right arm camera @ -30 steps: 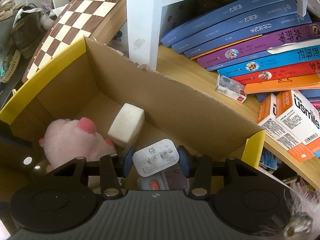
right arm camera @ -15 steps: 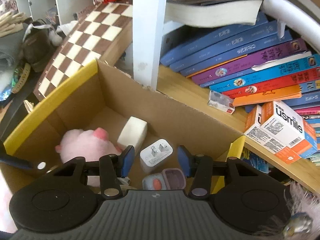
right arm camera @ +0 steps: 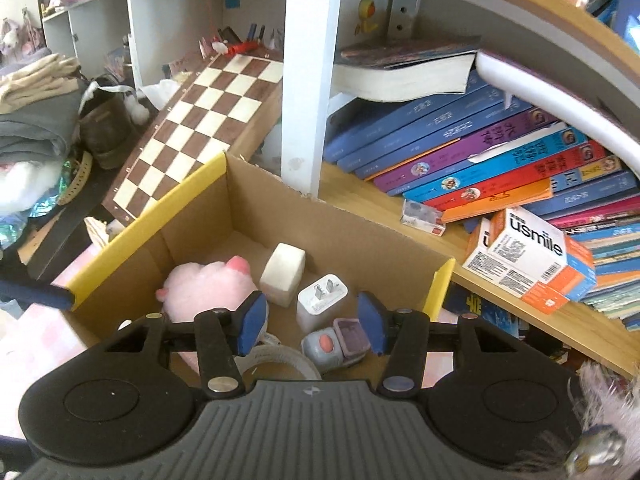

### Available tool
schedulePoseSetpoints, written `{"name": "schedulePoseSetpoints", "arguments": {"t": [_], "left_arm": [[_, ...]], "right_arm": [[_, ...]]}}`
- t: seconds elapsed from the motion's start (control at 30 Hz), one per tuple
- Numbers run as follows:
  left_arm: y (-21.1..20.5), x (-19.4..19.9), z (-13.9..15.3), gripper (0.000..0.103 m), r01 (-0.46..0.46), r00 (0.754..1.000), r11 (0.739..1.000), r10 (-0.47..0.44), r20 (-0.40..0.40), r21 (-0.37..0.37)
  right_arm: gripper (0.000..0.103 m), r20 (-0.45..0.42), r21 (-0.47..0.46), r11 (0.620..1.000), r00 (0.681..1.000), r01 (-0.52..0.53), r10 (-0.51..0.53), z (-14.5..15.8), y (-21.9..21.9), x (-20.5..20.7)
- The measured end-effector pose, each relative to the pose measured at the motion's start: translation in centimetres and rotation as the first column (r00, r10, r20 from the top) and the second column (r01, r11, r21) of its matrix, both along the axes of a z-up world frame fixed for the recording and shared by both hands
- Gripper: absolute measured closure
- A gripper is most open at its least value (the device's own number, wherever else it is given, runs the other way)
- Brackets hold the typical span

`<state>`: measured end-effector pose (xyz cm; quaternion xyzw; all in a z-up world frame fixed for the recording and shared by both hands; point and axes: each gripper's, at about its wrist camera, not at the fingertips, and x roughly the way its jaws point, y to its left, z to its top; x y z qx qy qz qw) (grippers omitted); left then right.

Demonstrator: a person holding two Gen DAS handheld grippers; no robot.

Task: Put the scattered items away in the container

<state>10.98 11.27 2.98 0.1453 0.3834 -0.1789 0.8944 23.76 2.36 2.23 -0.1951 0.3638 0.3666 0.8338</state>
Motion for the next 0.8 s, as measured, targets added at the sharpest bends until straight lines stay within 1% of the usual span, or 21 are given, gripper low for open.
{"name": "schedulePoseSetpoints", "arguments": {"t": [0.17,0.33,0.4,0.47,0.63,0.8], "left_arm": [[-0.6,-1.4,0.0,0.029,-0.073,0.997,0.997,0.073,0.016,-0.024],[-0.9,-2.7,0.3,0.028,-0.153,0.987,0.987,0.155,0.037,-0.054],[-1.2,-3.3,0.5,0.026,-0.178,0.982,0.983,0.18,0.053,-0.051],[-1.5,-3.8,0.7,0.024,-0.189,0.979,0.981,0.191,0.066,-0.045],[-2.3,-4.9,1.0,0.023,-0.214,0.972,0.976,0.217,0.091,-0.039],[-3.2,-5.4,0.9,0.019,-0.263,0.958,0.963,0.268,0.107,-0.057]], "right_arm": [[0.053,0.012,0.025,1.0,1.0,0.001,-0.001,0.8,-1.6,-1.8],[0.052,0.024,0.056,0.998,1.0,0.002,-0.004,1.6,-3.5,-3.7],[0.052,0.027,0.067,0.998,1.0,0.003,-0.005,1.9,-4.2,-4.4],[0.051,0.031,0.077,0.997,0.999,0.003,-0.006,2.1,-5.0,-5.2],[0.049,0.042,0.101,0.995,0.999,0.005,-0.009,2.7,-6.9,-7.1],[0.049,0.048,0.107,0.994,0.999,0.008,-0.013,2.6,-8.7,-8.7]]}}
